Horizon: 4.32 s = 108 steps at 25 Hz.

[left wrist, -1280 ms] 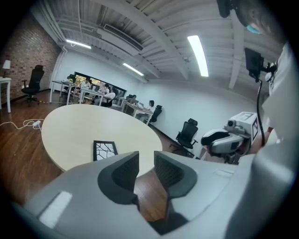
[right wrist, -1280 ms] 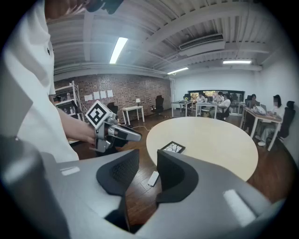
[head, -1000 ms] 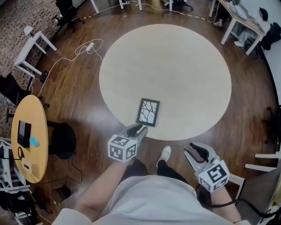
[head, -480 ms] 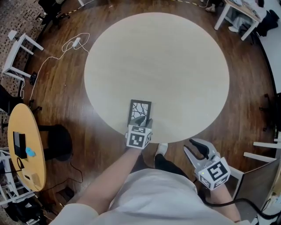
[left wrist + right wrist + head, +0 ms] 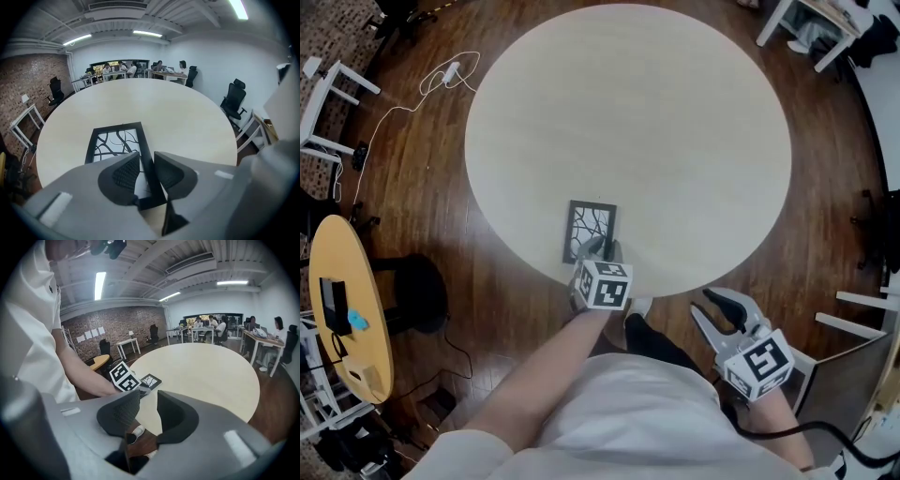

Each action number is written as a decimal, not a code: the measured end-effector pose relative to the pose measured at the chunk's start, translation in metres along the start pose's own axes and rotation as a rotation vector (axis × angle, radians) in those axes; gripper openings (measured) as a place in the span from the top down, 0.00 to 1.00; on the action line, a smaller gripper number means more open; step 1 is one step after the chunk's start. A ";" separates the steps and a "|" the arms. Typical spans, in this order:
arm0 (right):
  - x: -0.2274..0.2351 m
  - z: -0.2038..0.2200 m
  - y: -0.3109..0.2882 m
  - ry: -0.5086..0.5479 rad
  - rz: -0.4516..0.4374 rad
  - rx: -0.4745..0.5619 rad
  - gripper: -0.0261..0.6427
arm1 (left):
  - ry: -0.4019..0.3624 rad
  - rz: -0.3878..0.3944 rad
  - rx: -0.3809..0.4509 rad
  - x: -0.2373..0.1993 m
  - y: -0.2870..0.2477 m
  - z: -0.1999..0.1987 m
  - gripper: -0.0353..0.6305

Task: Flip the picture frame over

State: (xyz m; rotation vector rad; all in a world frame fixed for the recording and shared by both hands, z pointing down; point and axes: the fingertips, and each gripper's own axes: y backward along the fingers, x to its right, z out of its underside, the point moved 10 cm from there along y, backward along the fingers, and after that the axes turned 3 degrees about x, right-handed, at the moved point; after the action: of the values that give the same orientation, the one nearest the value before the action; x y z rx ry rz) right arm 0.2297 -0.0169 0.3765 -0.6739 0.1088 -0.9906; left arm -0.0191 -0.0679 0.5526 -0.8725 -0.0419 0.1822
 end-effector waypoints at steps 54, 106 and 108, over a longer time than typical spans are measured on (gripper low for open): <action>-0.049 -0.029 -0.030 -0.030 0.199 -0.078 0.78 | 1.043 1.299 0.178 -0.060 -0.032 -0.042 0.85; -0.072 -0.002 -0.032 -0.150 0.256 -0.011 0.78 | 0.806 0.898 -0.092 -0.126 -0.066 -0.028 0.85; -0.069 0.000 -0.028 -0.154 0.256 0.003 0.78 | 0.790 0.863 -0.112 -0.126 -0.066 -0.029 0.85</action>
State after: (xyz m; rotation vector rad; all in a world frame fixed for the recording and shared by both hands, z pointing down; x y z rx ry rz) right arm 0.1700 0.0281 0.3776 -0.7115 0.0568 -0.6909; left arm -0.1309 -0.1537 0.5891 -0.9802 1.0829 0.6285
